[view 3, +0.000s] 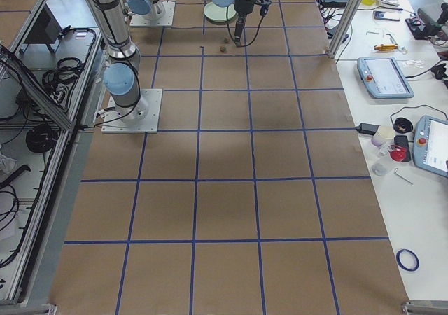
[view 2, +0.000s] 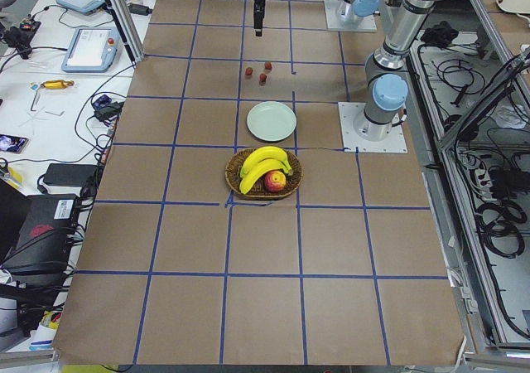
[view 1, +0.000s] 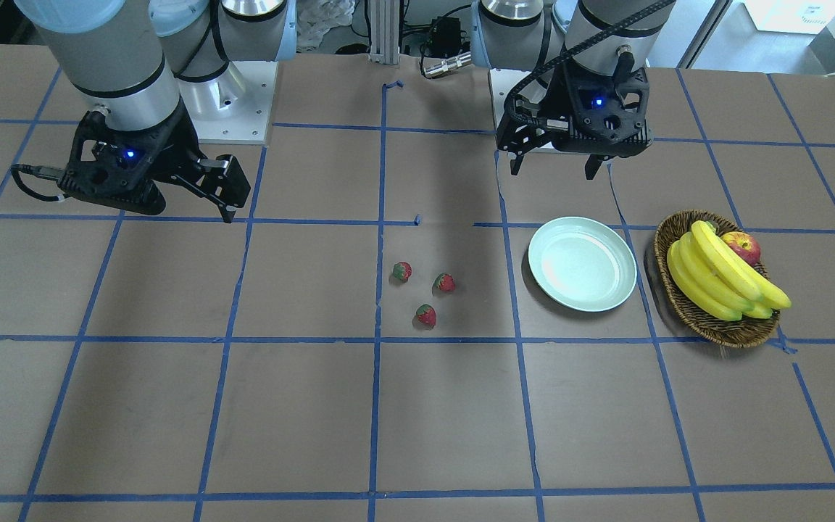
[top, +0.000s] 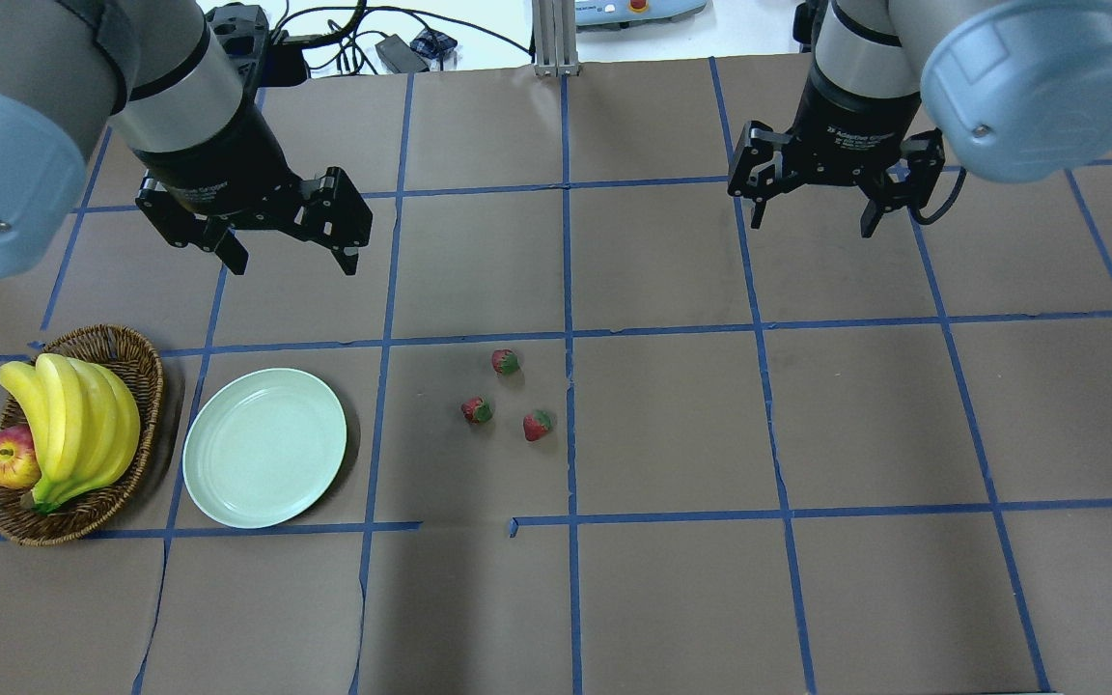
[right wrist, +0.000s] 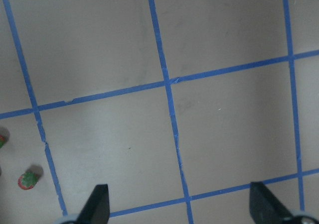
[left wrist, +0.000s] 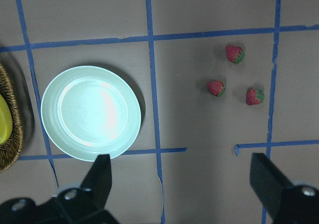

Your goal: Collect all strawberries into plate

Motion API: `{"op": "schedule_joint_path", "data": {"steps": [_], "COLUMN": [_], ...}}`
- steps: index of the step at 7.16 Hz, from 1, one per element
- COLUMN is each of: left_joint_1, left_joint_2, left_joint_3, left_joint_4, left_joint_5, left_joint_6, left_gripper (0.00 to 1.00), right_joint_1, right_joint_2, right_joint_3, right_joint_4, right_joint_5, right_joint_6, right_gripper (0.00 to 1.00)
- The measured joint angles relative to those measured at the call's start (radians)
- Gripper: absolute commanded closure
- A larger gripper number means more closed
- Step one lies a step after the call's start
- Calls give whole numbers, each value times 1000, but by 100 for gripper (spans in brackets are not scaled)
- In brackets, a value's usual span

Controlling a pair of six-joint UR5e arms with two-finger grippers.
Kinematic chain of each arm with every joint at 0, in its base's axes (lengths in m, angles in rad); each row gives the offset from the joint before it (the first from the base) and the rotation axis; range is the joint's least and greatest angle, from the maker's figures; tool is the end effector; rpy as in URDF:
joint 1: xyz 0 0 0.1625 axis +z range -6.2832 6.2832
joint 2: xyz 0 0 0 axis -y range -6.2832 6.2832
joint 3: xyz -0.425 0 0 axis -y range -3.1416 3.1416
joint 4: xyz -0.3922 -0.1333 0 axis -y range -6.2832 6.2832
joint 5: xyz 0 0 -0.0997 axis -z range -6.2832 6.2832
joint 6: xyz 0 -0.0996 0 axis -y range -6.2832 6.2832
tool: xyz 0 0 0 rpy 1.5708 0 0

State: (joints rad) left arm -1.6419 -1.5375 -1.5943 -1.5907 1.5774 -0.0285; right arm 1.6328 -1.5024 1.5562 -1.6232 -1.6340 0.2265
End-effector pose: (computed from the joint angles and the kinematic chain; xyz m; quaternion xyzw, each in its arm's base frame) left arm -0.1662 -0.4661 0.4905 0.0213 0.9998 0.0049 0.0035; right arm 0.1590 -0.5114 0.4659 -0.0821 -0.9961 0.0039 0.0314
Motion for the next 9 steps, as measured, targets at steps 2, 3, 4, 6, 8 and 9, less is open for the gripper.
{"op": "schedule_joint_path", "data": {"steps": [2, 3, 4, 6, 8, 9], "left_joint_1": [0, -3, -13, -63, -96, -103], "left_joint_2": [-11, -24, -43, -101, -182, -226], "left_joint_3": [1, -1, -9, -78, -154, -174], "left_joint_4": [3, 9, 33, 193, 372, 433], "left_joint_5": [-1, -3, -8, -7, -3, -13], "left_joint_6": [-3, -13, -39, -113, -153, -158], "left_gripper": [0, 0, 0, 0, 5, 16], "right_joint_1": [9, 18, 21, 23, 28, 30], "right_joint_2": [-30, -39, -44, -53, -53, -50], "right_joint_3": [7, 14, 16, 11, 1, -3], "right_joint_4": [-4, 15, 42, 106, 108, 95], "right_joint_5": [-24, -22, -4, 44, 57, 60], "right_joint_6": [-96, -117, -132, -161, -164, -162], "right_gripper": [0, 0, 0, 0, 0, 0]}}
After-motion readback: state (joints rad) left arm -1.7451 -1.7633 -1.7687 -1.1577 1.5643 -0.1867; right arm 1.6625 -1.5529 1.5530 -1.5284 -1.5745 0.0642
